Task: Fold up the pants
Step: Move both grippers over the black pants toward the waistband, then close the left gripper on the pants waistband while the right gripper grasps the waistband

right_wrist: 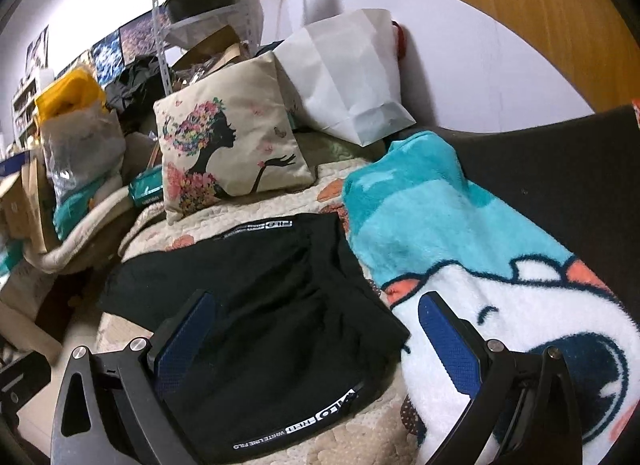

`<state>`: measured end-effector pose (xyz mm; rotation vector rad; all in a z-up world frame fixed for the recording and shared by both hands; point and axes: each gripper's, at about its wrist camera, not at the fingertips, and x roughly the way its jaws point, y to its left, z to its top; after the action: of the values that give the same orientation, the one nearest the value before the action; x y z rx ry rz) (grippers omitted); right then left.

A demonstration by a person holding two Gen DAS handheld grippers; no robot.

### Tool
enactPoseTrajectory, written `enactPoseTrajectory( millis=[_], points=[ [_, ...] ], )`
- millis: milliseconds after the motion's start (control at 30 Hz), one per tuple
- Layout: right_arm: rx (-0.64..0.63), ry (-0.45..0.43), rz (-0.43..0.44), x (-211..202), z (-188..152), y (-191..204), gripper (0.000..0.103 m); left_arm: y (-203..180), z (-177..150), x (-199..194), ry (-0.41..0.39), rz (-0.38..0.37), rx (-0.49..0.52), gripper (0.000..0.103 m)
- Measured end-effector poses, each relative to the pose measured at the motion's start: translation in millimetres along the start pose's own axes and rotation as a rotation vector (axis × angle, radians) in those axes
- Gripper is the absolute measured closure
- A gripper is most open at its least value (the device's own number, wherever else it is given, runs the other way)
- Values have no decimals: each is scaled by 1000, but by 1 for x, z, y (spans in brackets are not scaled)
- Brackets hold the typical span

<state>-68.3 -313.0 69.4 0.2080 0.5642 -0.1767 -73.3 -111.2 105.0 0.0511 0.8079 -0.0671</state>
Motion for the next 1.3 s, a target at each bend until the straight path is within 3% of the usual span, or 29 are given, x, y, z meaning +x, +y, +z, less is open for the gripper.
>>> enactPoseTrajectory(
  millis=[133,267,667,833,1033,1133,1300],
  points=[
    [-22,41,-11,14,-9,4,0,10,-1,14,22,-1,-14,1],
    [-26,77,-16,26,-16,8,0,12,2,24,6,41,28,13],
    [-139,114,-45,45,-29,37,0,48,21,54,31,-65,-26,13],
    [-189,102,-62,47,-30,48,0,60,21,67,23,-34,-37,26],
    [-217,116,-74,49,-21,53,0,84,26,88,66,-36,-112,26],
    [-210,146,-24,46,-6,51,0,94,38,103,105,-45,-101,26],
    [-157,249,78,54,30,43,0,115,67,119,102,-66,-111,26]
  ],
)
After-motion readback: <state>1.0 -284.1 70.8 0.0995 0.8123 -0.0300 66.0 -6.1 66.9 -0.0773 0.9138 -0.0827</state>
